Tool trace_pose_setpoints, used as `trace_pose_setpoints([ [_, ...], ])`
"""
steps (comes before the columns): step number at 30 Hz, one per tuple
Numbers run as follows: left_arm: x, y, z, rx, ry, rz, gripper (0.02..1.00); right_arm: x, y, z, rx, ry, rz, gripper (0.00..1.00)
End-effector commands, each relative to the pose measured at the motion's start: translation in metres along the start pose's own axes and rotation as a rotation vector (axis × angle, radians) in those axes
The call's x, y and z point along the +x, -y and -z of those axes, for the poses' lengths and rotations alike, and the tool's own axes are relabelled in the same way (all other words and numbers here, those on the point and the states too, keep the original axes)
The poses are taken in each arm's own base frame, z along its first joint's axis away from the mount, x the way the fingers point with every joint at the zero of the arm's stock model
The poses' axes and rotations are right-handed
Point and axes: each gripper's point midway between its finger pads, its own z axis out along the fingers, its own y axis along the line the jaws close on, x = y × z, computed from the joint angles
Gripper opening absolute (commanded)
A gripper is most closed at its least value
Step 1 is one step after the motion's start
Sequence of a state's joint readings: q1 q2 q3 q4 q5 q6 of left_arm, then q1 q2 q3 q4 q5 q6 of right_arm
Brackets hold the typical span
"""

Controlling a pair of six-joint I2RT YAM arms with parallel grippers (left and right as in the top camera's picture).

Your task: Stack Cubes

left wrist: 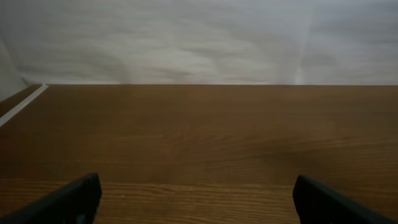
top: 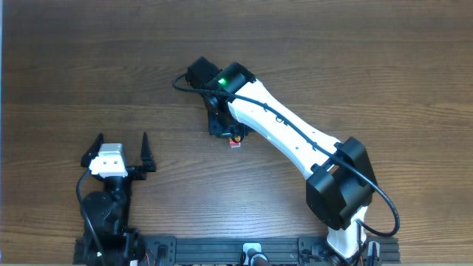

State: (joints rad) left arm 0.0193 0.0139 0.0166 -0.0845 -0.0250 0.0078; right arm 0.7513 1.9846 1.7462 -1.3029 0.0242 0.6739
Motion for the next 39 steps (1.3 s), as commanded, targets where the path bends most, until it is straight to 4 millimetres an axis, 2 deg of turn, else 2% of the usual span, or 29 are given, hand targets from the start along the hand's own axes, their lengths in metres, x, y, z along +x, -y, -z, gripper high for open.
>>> trace_pose_setpoints([
  [1,0.000,0.002,0.000,0.009,0.006,-0.014,1.000,0.000,0.002,-0.008,0.008,-0.017,-0.005,0.261],
  [14,0.000,0.002,0.000,0.009,0.006,-0.015,1.000,0.000,0.002,-0.007,0.008,-0.017,-0.005,0.299],
  [17,0.000,0.002,0.000,0.009,0.006,-0.014,0.998,0.000,0.002,-0.007,0.008,-0.017,-0.005,0.362],
  [18,0.000,0.002,0.000,0.009,0.006,-0.014,1.000,0.000,0.002,-0.007,0.008,-0.017,-0.005,0.417],
  [21,0.000,0.002,0.000,0.009,0.006,-0.014,1.000,0.000,0.002,-0.007,0.008,-0.017,-0.005,0.717],
  [23,0.000,0.002,0.000,0.009,0.006,-0.014,1.000,0.000,0.002,-0.008,0.008,-0.017,-0.005,0.860],
  [24,0.000,0.002,0.000,0.009,0.006,-0.014,1.000,0.000,0.002,-0.008,0.008,-0.017,-0.005,0.993],
  [28,0.000,0.002,0.000,0.009,0.006,-0.014,1.000,-0.005,0.001,-0.007,-0.001,0.001,-0.007,0.993],
  [31,0.000,0.002,0.000,0.009,0.006,-0.014,0.998,-0.020,-0.003,-0.007,-0.027,0.056,0.012,0.991],
  [34,0.000,0.002,0.000,0.009,0.006,-0.014,1.000,-0.045,-0.003,-0.002,-0.062,0.129,0.021,0.985],
  [37,0.000,0.002,0.000,0.009,0.006,-0.014,1.000,-0.076,0.013,0.011,-0.070,0.207,-0.012,0.991],
  [39,0.000,0.002,0.000,0.009,0.006,-0.014,1.000,-0.098,0.032,0.026,-0.064,0.260,-0.030,0.993],
])
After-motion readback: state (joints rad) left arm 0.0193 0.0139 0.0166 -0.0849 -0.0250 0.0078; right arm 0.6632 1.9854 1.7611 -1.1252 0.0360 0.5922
